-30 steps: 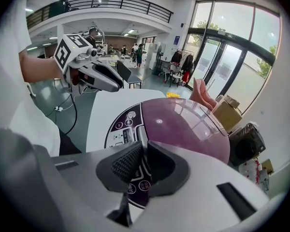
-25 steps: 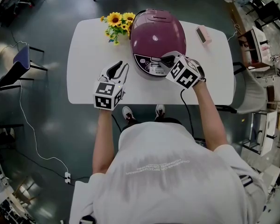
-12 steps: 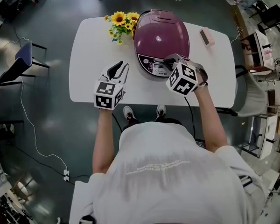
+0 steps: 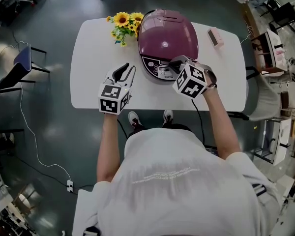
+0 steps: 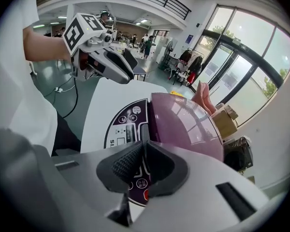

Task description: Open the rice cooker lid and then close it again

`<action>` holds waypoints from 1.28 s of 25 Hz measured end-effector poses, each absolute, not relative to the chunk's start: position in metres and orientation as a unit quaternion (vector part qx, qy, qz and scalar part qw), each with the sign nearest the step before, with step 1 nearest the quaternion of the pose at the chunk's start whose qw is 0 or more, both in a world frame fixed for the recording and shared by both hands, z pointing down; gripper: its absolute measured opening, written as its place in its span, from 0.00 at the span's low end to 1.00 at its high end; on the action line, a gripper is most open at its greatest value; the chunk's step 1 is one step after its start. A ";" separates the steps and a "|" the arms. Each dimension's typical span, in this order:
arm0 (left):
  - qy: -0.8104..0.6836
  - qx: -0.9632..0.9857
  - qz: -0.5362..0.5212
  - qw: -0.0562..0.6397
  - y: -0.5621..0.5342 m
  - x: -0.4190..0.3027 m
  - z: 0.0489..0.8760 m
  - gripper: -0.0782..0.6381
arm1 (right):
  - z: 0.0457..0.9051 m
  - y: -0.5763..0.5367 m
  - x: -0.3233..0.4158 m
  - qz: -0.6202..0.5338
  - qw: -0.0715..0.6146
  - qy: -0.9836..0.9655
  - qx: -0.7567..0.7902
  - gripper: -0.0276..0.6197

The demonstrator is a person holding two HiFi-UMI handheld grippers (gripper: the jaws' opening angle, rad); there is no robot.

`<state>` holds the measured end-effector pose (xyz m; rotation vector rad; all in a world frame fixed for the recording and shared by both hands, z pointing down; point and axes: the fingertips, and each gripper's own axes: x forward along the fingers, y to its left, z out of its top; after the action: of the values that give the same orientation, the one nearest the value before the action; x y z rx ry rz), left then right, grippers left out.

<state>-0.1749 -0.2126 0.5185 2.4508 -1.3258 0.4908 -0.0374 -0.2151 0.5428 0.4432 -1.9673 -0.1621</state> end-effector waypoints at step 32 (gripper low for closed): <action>-0.430 0.878 0.184 0.104 -0.220 -0.173 0.486 0.25 | 0.535 -0.232 -0.029 0.042 0.361 -0.883 0.297 0.17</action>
<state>-0.1731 -0.2203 0.4864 2.5883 -1.2694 0.5439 -0.0294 -0.2325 0.5349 0.7649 -2.2756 0.1086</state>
